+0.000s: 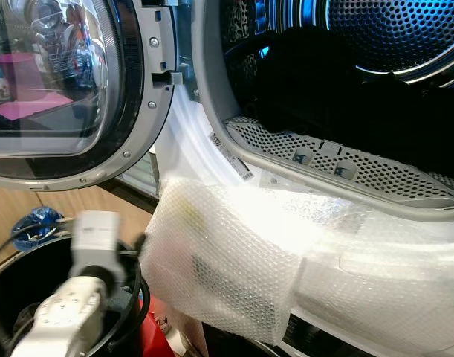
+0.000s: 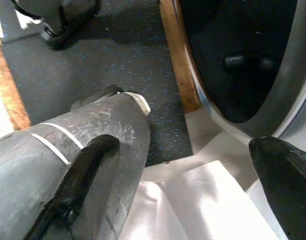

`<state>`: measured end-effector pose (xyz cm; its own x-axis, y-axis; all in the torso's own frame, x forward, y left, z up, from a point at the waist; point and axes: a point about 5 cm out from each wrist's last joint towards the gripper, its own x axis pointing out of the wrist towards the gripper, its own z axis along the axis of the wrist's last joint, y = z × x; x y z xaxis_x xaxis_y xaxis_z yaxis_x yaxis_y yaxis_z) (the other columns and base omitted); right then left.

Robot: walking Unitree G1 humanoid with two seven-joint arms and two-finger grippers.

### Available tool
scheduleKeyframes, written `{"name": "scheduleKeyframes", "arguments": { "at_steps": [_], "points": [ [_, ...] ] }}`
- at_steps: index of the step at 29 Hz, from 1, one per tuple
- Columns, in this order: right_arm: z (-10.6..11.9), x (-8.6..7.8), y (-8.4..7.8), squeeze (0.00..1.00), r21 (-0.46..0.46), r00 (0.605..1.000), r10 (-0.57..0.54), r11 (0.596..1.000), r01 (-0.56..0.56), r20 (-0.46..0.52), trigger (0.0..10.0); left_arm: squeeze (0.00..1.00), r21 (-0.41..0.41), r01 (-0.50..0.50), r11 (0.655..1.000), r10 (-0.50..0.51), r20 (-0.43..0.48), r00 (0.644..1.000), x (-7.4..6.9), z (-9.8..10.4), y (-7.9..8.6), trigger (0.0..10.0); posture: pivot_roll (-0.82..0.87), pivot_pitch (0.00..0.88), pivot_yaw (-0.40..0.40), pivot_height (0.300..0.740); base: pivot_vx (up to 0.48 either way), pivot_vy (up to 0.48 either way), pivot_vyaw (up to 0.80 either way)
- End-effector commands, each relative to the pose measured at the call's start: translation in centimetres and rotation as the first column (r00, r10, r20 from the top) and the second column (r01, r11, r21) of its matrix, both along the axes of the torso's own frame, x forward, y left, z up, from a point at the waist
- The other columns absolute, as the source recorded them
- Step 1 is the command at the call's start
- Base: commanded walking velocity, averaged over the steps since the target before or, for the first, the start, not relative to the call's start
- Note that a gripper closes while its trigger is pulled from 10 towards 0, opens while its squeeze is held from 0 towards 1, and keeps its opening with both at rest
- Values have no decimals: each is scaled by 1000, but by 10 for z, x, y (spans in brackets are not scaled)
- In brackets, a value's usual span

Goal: Clothes washing

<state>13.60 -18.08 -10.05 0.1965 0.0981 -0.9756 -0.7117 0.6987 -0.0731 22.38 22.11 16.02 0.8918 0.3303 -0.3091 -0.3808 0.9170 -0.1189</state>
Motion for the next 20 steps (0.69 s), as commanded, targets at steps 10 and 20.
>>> {"name": "scheduleKeyframes", "arguments": {
  "at_steps": [10,20],
  "points": [
    [-9,-15,2,0,-106,997,-69,992,74,44,10000,0,-85,-209,974,177,-287,942,-38,-55,26,10000,166,0,-19,740,0,0,0],
    [0,10,-13,0,74,658,-747,664,744,97,10000,0,-73,-205,976,181,-251,951,-33,-51,25,10000,163,0,-21,740,0,0,0]
  ]
}}
